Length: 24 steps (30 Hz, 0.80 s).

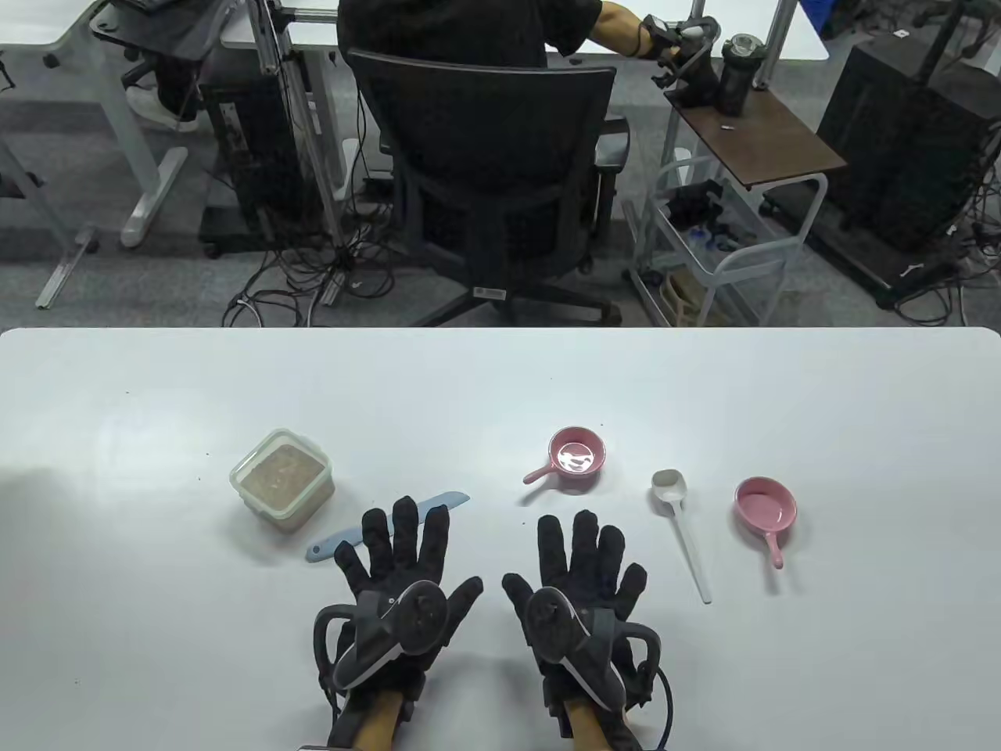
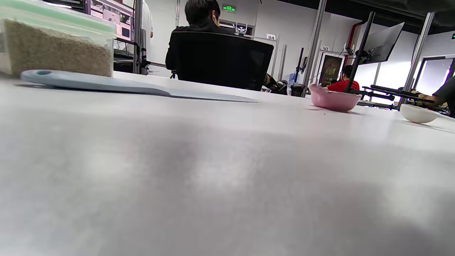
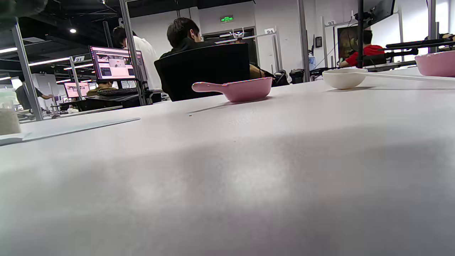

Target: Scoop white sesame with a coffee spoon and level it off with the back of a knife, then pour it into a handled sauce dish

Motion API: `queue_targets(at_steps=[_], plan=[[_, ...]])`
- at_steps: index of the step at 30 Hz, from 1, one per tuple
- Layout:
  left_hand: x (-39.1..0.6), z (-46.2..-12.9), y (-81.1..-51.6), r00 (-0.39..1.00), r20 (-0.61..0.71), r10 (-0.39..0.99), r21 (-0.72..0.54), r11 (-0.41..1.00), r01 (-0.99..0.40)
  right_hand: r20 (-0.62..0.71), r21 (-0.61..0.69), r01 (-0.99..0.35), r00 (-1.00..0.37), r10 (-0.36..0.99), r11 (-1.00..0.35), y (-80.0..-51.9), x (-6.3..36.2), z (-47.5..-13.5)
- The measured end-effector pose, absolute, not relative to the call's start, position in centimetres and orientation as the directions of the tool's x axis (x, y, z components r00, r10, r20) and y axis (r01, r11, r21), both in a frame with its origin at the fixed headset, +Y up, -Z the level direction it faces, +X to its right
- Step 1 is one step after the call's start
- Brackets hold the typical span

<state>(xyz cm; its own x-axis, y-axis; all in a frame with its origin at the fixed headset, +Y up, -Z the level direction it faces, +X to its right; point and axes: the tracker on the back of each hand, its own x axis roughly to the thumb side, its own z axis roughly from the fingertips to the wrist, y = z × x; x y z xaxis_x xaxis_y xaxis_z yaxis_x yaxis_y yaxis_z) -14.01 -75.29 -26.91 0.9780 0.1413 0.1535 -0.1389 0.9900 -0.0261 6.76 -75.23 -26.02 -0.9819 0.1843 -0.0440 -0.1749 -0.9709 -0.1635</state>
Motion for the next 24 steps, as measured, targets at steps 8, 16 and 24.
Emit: queue_targets(at_steps=[8, 16, 24], plan=[[-14.0, -27.0, -75.4, 0.978, 0.152, 0.143, -0.036, 0.990, -0.139, -0.041, -0.161, -0.179, -0.981, 0.188, -0.971, -75.2, 6.7, -26.1], [-14.2, -27.1, -75.4, 0.980, 0.138, 0.145, -0.051, 0.989, -0.140, -0.042, -0.154, -0.191, -0.979, 0.199, -0.969, -75.2, 6.8, -26.2], [-15.3, -28.6, -74.5, 0.989, 0.089, 0.117, -0.057, 0.992, -0.113, -0.047, -0.160, -0.199, -0.977, 0.208, -0.967, -74.9, 7.2, -26.6]])
